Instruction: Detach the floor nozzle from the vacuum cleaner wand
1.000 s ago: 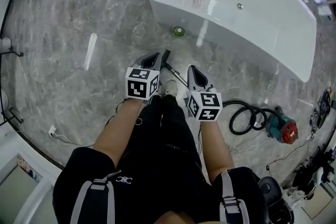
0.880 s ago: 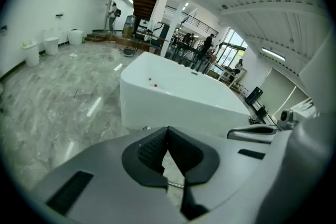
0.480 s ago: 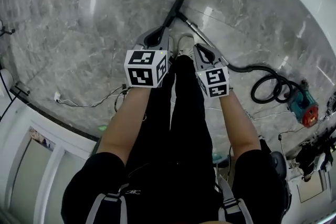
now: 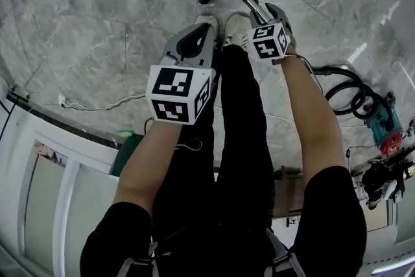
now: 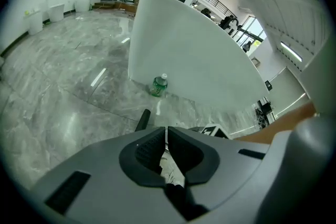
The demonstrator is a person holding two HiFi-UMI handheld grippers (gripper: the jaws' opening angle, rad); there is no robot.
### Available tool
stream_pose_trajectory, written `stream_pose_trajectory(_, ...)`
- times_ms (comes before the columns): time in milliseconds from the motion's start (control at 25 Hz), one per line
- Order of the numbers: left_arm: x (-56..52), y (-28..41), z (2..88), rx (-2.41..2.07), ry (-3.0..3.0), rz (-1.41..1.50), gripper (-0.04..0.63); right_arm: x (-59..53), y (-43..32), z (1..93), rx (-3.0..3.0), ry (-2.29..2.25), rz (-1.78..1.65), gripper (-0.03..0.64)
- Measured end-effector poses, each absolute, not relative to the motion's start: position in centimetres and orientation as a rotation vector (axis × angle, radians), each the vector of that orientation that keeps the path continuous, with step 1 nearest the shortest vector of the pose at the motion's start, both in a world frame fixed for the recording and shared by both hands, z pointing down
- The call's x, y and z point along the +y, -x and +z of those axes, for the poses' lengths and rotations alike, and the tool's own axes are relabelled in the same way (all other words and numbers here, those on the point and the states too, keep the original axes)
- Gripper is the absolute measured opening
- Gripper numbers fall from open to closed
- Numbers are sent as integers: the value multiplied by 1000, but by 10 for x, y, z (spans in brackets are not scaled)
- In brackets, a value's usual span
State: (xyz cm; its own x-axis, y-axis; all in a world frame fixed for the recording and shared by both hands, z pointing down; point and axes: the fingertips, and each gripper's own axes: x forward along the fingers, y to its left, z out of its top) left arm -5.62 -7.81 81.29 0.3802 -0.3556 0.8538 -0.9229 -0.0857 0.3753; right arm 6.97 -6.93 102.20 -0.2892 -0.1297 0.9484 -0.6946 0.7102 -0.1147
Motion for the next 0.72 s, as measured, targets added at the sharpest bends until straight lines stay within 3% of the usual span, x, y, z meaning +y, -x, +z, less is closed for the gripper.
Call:
stream_pose_trajectory(320,-63,77,883,-1127,-1650,713,9,-13,-94,1184,-1544,-527,586,178)
stream_pose_trajectory(720,-55,75,911,-1086,-1621,678,9,-9,-96,1214,-1586,-512,639,181)
